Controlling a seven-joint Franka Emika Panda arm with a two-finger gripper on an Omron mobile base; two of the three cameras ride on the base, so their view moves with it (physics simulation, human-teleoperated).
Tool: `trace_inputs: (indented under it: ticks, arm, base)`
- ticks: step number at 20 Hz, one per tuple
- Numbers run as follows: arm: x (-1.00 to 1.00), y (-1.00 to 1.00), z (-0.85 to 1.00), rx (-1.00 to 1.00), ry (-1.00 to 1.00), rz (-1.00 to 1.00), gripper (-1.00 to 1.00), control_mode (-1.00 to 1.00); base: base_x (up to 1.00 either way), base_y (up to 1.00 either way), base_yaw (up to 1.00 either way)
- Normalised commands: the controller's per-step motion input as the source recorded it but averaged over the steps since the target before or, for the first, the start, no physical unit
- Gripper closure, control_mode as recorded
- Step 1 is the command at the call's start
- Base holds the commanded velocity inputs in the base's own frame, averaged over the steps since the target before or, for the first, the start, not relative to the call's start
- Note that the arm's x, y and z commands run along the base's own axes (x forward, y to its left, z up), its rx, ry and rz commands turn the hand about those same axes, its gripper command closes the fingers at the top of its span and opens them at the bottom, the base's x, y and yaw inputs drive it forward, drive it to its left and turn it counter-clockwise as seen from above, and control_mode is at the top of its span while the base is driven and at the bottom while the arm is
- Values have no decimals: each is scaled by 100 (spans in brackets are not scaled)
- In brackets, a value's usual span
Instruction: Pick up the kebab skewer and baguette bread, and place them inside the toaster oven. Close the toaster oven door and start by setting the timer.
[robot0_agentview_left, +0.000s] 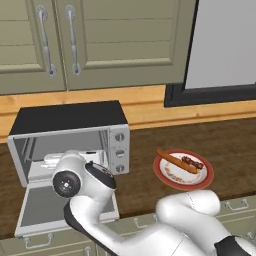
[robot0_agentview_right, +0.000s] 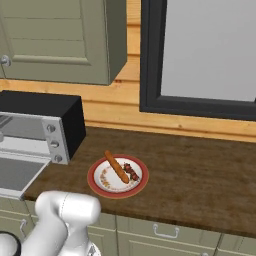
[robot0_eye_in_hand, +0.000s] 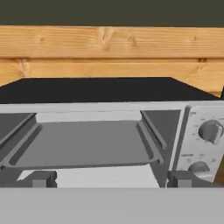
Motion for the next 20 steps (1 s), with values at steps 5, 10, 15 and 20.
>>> trace_inputs:
  ticks: [5, 10, 15, 20]
  arm:
    - [70, 5, -1, 2, 9, 9, -100, -100]
    - [47, -2, -20, 2, 24, 2, -100, -100]
    - [17, 2, -33, 0, 6, 3, -100, -100]
    - [2, -1, -33, 0, 0, 4, -100, -100]
  base:
    - [0, 0, 0]
    - [0, 0, 0]
    - [0, 0, 0]
    - [0, 0, 0]
